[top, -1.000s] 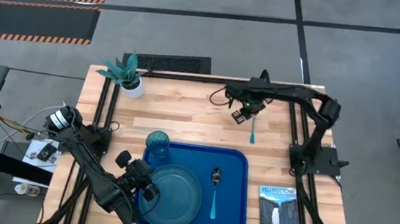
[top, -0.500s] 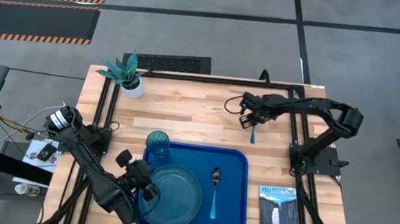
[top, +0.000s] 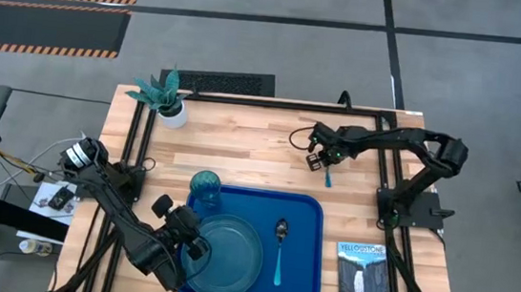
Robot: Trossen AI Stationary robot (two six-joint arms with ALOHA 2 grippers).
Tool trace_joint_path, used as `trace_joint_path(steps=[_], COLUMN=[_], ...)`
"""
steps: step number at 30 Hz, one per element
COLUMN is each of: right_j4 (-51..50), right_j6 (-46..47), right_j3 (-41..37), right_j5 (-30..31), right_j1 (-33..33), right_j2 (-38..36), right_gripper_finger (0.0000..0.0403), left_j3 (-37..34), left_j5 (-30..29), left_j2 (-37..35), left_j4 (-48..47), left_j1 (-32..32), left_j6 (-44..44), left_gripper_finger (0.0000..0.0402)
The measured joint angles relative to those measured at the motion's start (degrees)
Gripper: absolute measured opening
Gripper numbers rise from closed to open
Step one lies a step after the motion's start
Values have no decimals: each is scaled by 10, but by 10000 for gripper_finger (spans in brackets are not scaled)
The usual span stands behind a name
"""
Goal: Pick and place plate/cup/fork/spoon on tray
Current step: Put the blue fork on the blue serving tray to the right of the blue spoon
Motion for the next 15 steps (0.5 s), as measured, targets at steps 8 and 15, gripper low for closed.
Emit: trace_joint_path(steps=[8,15], right_j4=[-11,-42], right_j6=[-17,-34], right_j3=[-3,-3], right_j5=[17,25], right_j1=[0,9], right_j2=[-27,-135], right_gripper_finger=[20,13], left_j3=[0,45], left_j5=[-17,-99], left_j2=[0,-9], left_j4=[0,0], left_j1=[19,68], left_j6=[-3,43], left_gripper_finger=[103,103])
